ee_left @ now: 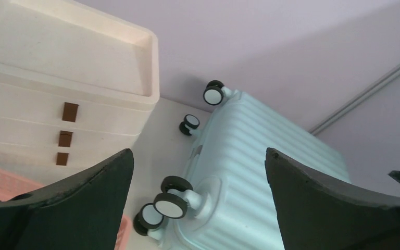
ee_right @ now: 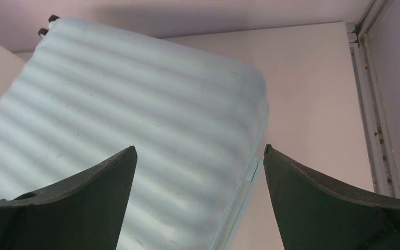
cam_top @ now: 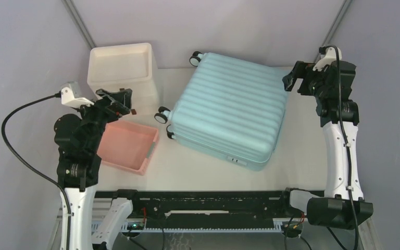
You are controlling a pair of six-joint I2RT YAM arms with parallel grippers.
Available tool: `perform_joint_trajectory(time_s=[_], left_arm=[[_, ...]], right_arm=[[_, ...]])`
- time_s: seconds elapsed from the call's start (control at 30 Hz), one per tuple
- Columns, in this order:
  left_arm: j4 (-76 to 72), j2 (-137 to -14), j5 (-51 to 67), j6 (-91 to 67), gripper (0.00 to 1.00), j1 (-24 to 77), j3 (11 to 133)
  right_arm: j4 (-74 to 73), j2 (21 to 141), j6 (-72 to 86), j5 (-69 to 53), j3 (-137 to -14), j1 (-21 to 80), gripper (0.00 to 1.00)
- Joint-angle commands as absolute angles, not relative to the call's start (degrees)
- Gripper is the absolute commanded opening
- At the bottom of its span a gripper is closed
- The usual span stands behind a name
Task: Open, take out, and arrange the luggage
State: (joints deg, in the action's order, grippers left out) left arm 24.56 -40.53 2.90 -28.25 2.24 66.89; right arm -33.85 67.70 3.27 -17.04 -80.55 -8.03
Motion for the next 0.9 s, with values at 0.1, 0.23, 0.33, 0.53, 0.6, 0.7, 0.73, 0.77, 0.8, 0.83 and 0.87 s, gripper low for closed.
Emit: perform_joint_trajectory(time_s=[0.1,0.23,0.33,0.53,0.6,0.7,0.73,0.77,0.8,0.83,0.87], left_arm=[[22.6,-38.0,9.1,-36.4,1.0,3.2,64.2],[24.5,-39.8,1.6,-35.5,1.0,13.5,64.8],[25.6,-42.8,-4.6,-34.9,0.99,21.4,65.6],[24.5,-49.0,-10.2,-36.2,0.98,31.3,65.3],[23.4,-50.2,-10.5,-37.7,0.96,32.4,63.9],[21.8,-50.0,-12.1,-39.8,0.94,33.0,60.9],[21.5,-49.6,-13.0,-40.4,0.93,33.0,59.6],[21.2,-49.0,-14.3,-41.0,0.93,33.0,58.4],[21.1,-48.6,-15.2,-41.7,0.92,33.1,57.4],[20.9,-48.3,-15.8,-42.1,0.92,33.1,56.7],[20.8,-48.4,-16.2,-42.4,0.92,33.1,56.2]], right_arm=[[-33.3,65.2,4.0,-14.6,-83.1,-7.4,0.99],[-33.6,63.2,-5.6,-18.0,-81.1,-3.8,0.99],[-36.1,62.5,-12.0,-20.1,-80.6,0.1,0.99],[-43.7,67.2,-12.7,-33.1,-83.2,-7.0,1.0],[-45.7,69.3,-12.5,-35.1,-83.8,-10.6,1.0],[-47.7,71.6,-12.3,-34.1,-82.9,-15.6,0.99],[-48.2,72.2,-12.0,-34.1,-82.1,-17.4,0.96],[-48.7,72.7,-11.7,-34.1,-81.0,-19.0,0.93],[-48.9,73.1,-11.5,-34.1,-79.9,-20.4,0.91],[-49.2,73.5,-11.2,-33.5,-78.1,-21.7,0.89],[-49.4,73.8,-10.9,-33.2,-77.0,-22.6,0.86]])
